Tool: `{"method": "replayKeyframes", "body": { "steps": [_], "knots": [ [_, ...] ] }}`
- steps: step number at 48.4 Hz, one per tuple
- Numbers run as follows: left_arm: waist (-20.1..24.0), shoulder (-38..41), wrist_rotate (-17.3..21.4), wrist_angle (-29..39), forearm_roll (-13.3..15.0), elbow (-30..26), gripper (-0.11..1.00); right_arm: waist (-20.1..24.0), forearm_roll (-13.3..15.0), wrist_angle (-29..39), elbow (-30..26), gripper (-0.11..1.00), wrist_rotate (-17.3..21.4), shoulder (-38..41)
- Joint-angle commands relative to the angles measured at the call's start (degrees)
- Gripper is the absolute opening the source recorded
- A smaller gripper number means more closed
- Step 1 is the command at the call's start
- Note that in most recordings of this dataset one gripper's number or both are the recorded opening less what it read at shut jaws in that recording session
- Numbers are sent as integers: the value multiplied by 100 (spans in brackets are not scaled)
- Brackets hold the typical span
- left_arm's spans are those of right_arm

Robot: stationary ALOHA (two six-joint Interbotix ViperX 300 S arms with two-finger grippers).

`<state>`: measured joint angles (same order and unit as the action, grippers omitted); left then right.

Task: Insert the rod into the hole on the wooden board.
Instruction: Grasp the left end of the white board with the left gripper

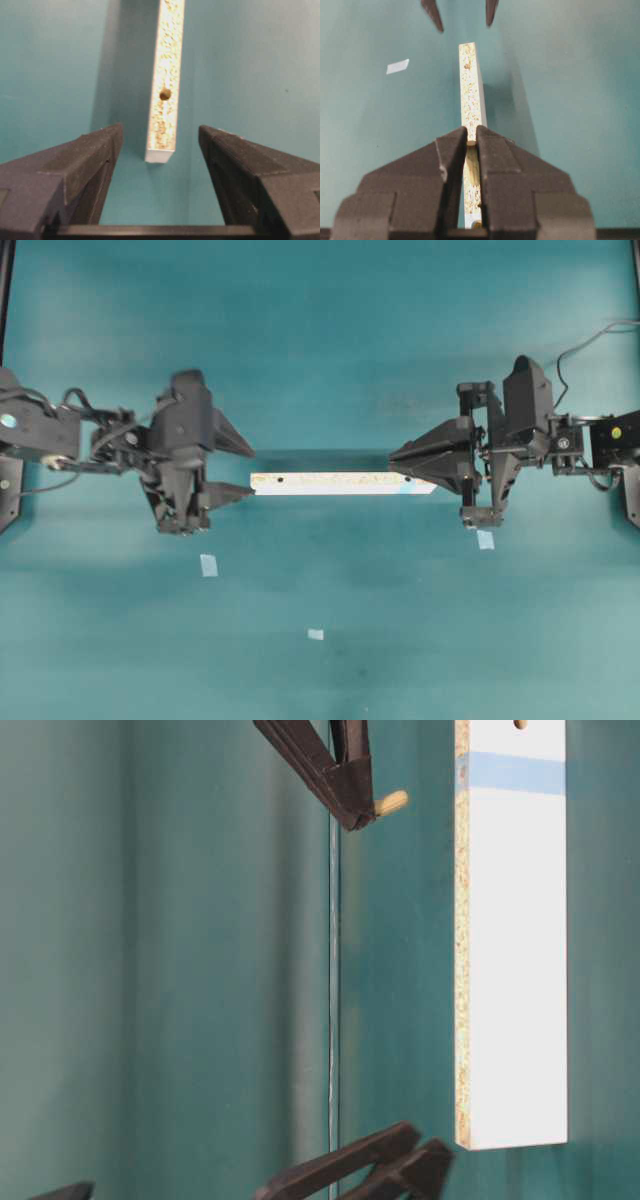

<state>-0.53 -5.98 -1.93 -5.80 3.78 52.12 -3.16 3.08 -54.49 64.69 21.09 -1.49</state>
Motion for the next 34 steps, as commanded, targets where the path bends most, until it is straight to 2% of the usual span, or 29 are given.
{"method": "replayKeyframes", "body": {
  "steps": [1, 20, 34],
  "knots": [
    [-70, 114, -26, -26, -9, -202, 82, 18, -18, -18, -79, 9, 0, -53],
    [-70, 791, 0, -141, -18, -483, 84, 18, -18, -9, -70, 9, 9, -62],
    [141, 1072, 26, -229, -18, -659, 84, 18, -18, -9, -70, 9, 9, -53]
  ]
}}
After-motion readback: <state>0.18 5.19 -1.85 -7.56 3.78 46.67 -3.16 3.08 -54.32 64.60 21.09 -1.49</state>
